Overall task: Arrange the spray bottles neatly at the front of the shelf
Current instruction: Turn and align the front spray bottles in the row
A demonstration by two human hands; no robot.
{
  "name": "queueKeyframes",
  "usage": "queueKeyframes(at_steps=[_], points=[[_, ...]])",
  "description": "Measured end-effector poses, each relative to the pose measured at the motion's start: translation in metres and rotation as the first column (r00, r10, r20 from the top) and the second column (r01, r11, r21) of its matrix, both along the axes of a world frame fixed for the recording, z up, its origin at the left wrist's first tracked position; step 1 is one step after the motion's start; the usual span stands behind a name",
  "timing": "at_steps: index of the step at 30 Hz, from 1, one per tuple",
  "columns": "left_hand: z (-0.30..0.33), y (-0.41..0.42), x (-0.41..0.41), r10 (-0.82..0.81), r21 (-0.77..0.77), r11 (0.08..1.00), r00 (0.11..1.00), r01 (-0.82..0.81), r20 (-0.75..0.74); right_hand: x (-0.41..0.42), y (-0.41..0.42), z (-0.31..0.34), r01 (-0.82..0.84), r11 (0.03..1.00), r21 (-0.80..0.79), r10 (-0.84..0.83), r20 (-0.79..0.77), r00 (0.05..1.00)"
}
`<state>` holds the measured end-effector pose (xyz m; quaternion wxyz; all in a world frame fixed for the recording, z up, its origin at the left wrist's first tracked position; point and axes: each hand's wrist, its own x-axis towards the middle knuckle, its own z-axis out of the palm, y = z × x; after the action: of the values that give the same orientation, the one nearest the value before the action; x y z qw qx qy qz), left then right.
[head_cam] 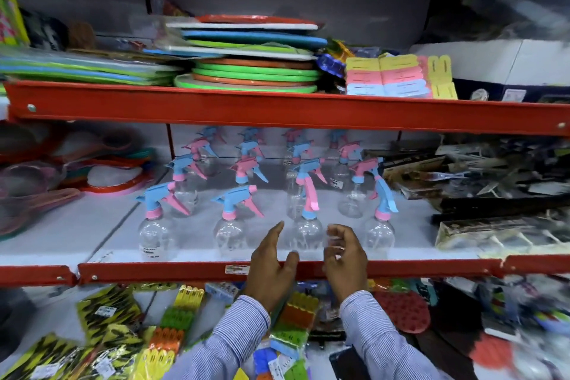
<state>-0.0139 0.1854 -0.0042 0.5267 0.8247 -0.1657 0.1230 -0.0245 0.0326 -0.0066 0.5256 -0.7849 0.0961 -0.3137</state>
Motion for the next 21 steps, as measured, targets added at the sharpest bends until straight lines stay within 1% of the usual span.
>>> queueKeyframes(at_steps=[2, 4, 8, 11, 16, 21], points=[[0.002, -0.014, -0.001, 0.04, -0.029, 0.999, 0.999, -0.041, -0.026, 0.008, -0.011, 0.001, -0.149, 0.989, -0.001, 0.148, -0.119, 0.982], [0.003, -0.022, -0.002, 0.097, -0.035, 0.995, 0.995, -0.098, -0.028, 0.017, -0.017, 0.001, -0.273, 0.962, -0.009, 0.266, -0.204, 0.942], [0.002, -0.039, -0.008, 0.193, -0.029, 0.981, 0.981, -0.192, 0.018, 0.028, -0.03, 0.005, -0.416, 0.908, -0.052, 0.381, -0.314, 0.87], [0.001, -0.044, -0.011, 0.226, 0.001, 0.974, 0.974, -0.227, 0.026, 0.026, -0.033, 0.006, -0.446, 0.894, -0.035, 0.412, -0.325, 0.851], [0.006, -0.048, -0.008, 0.238, 0.022, 0.971, 0.971, -0.237, -0.011, 0.015, -0.037, 0.003, -0.425, 0.905, -0.027, 0.406, -0.246, 0.88], [0.012, -0.052, -0.003, 0.218, 0.066, 0.975, 0.973, -0.213, -0.077, 0.006, -0.04, -0.001, -0.401, 0.915, -0.047, 0.379, -0.245, 0.893]])
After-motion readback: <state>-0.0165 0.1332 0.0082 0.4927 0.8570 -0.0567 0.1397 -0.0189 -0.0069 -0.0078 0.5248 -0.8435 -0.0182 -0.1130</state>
